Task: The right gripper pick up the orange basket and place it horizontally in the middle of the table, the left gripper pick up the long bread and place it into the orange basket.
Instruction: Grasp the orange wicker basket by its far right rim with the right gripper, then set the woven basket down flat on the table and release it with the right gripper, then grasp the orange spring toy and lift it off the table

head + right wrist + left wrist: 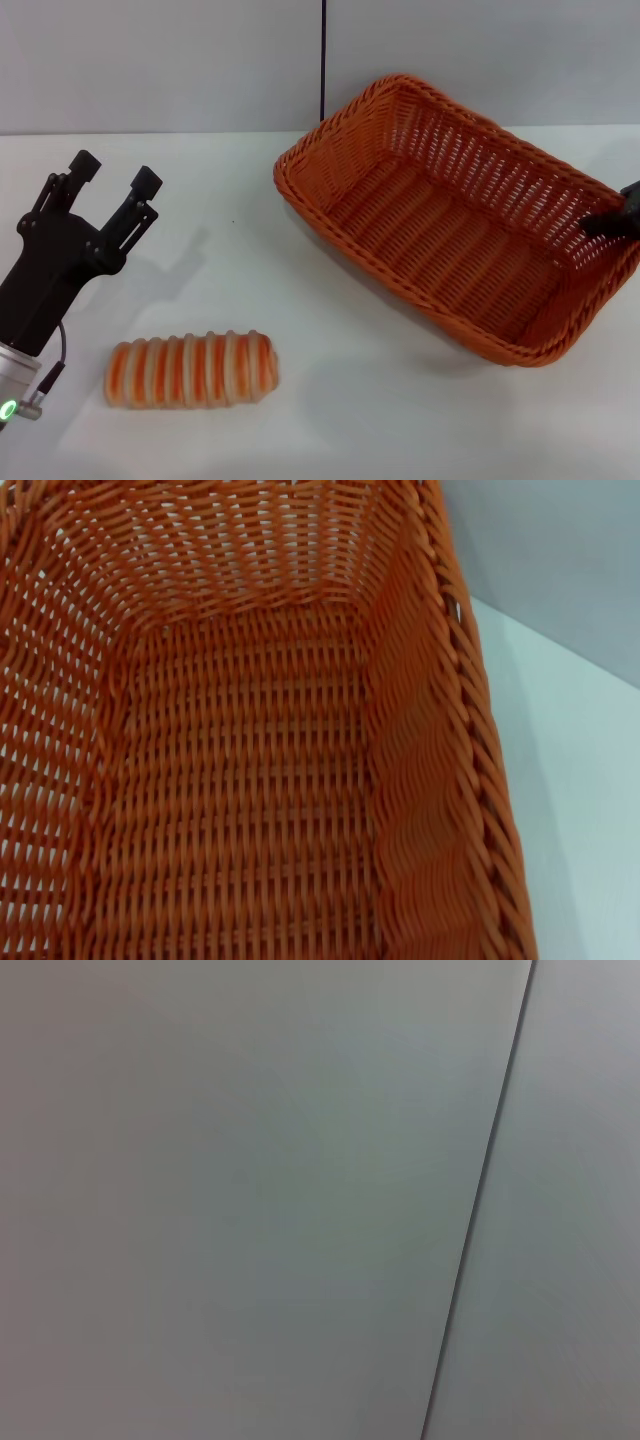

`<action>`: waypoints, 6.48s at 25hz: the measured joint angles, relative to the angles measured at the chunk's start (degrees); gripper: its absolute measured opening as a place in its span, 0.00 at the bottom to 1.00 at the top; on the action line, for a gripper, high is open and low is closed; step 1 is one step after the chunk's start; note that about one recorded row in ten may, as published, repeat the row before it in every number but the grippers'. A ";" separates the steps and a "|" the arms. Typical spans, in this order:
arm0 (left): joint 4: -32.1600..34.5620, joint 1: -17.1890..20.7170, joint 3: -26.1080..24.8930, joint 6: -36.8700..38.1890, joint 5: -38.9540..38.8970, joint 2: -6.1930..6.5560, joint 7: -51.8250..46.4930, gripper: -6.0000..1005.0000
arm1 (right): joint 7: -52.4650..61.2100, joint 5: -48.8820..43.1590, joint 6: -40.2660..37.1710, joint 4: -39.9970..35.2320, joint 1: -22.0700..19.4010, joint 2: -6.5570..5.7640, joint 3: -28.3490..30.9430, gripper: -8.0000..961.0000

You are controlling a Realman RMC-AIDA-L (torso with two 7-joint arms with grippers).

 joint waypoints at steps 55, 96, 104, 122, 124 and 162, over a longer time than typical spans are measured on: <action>-0.59 -2.55 -0.55 -0.25 -0.15 -0.12 -2.91 0.79 | -28.74 22.67 16.90 2.90 -1.35 -6.09 -2.34 0.19; -1.39 -2.13 -0.09 -0.66 0.02 -0.01 -2.90 0.77 | -41.38 26.75 8.22 16.50 -1.48 -3.21 15.08 0.42; 11.38 -0.53 1.81 -0.22 0.04 0.47 -18.94 0.77 | -48.07 46.47 3.95 22.78 -13.44 -1.26 29.78 0.42; 29.46 2.59 19.37 -3.09 6.33 5.13 -40.60 0.77 | -52.09 53.20 3.49 33.98 -22.04 0.49 51.05 0.42; 30.15 3.06 19.28 -3.06 8.73 5.23 -40.60 0.77 | -51.79 54.61 3.67 34.55 -21.98 0.52 51.22 0.42; 29.65 7.27 18.46 -5.57 14.85 4.17 -36.56 0.75 | -51.79 61.38 0.91 37.46 -19.06 1.40 51.18 0.42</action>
